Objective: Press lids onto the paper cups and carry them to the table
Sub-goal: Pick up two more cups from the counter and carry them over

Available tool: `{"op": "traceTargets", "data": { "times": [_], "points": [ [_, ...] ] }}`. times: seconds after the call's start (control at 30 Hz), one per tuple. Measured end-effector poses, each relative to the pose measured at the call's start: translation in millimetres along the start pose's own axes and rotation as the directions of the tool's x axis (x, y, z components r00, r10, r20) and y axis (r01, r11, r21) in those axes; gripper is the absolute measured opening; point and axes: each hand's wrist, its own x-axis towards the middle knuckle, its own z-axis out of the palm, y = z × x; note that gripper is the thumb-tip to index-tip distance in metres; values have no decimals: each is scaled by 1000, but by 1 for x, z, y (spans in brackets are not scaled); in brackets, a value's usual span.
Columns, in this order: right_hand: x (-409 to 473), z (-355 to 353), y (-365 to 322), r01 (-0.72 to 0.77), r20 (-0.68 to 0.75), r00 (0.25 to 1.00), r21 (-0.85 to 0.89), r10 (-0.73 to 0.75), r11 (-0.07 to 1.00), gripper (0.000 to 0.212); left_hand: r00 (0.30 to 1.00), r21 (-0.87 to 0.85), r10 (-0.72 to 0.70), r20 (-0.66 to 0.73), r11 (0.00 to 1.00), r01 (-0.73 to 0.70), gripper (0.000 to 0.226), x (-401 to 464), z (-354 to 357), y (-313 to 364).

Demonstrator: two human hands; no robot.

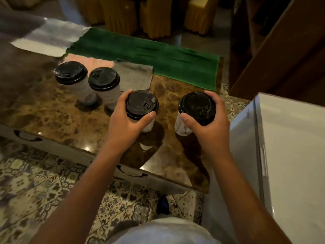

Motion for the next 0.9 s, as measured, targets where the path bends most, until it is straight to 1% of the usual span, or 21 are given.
{"op": "traceTargets", "data": {
  "times": [0.17,0.27,0.4,0.5,0.6,0.9],
  "points": [
    [30,28,11,-12,78,997,-15,13,1000,83,1000,28,-27,-6,999,27,88,32,1,-11],
    [41,38,14,-19,88,996,-46,23,999,84,999,9,-47,-10,999,47,86,45,2,-17],
    [46,48,17,-40,102,994,-53,45,998,86,999,-3,-26,47,1000,26,84,56,-3,-20],
    [46,54,18,-52,111,992,-51,58,997,88,996,-60,-19,86,998,24,86,55,-6,-22],
    [44,54,19,-84,124,989,-18,85,996,88,997,-107,-14,77,994,22,87,49,-5,-25],
    [38,55,19,-100,91,990,-43,104,994,90,995,-134,17,95,991,-4,85,55,-3,-28]
  ]
}}
